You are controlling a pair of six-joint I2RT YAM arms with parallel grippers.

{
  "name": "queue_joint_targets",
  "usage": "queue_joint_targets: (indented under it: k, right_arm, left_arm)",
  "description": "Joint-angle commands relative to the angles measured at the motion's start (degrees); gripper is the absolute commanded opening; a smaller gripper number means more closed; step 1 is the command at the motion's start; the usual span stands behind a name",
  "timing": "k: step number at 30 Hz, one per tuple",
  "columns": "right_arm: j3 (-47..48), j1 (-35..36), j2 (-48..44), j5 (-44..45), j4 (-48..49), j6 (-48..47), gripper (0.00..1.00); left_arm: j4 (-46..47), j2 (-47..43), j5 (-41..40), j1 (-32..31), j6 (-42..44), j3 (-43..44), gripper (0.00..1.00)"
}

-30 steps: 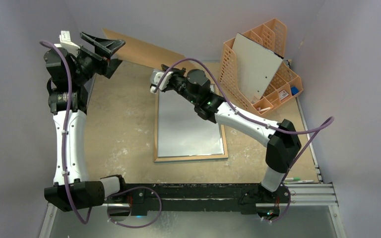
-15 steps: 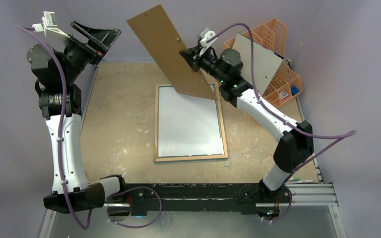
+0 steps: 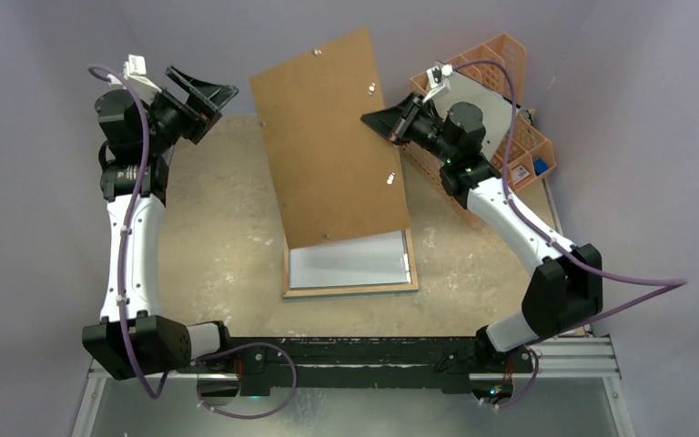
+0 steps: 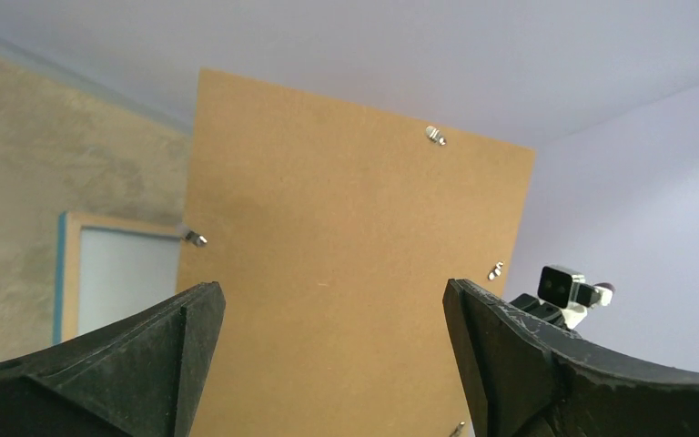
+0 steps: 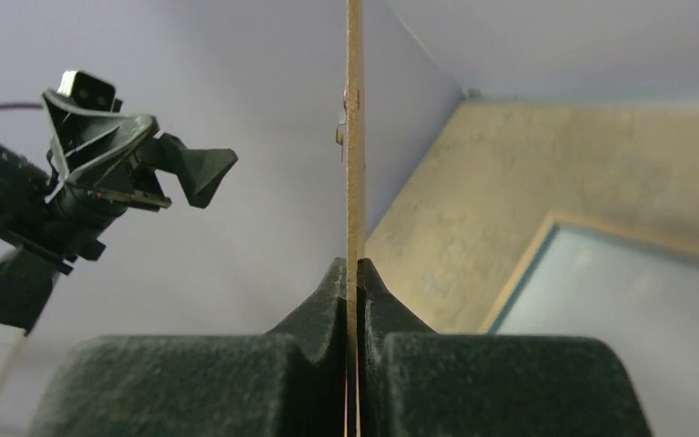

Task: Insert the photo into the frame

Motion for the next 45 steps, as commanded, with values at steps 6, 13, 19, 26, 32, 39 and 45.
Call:
queue_joint_targets:
  k: [6, 13, 19, 26, 32, 39, 45]
  right_arm:
    - [-12.45, -6.00, -4.80, -2.64, 2.09, 22.34, 0.00]
    - [-20.42, -7.13, -6.40, -0.23, 1.02, 23.57, 0.00]
    - [-22.51, -7.44, -2.70, -2.39, 5.48, 21.61, 0.00]
    - [-22.59, -7.53, 0.70, -0.23, 6.18, 18.86, 0.00]
    - [-20.03, -7.52, 4.66, -0.06, 1.37, 17.26, 0.00]
    - [-19.39, -7.45, 8.36, -1.17, 2.66, 16.81, 0.00]
    - [-19.82, -7.46, 10.93, -0.67, 6.39, 17.47, 0.00]
  left_arm:
    - [-11.46, 6.55, -1.87, 3.53, 13.34, -2.46, 0.93]
    - [-0.06, 11.94, 4.30, 3.06, 8.44, -18.87, 0.87]
    - [0.08, 22.21, 6.47, -0.98, 10.65, -20.99, 0.79]
    - [0.35, 29.09, 3.69, -4.06, 13.11, -21.73, 0.69]
    - [-6.67, 37.37, 2.65, -7.31, 18.28, -16.40, 0.52]
    - [-6.98, 40.75, 0.31, -7.85, 19.45, -16.26, 0.46]
    - [-8.07, 41.79, -0.14, -7.91, 21.03, -16.03, 0.34]
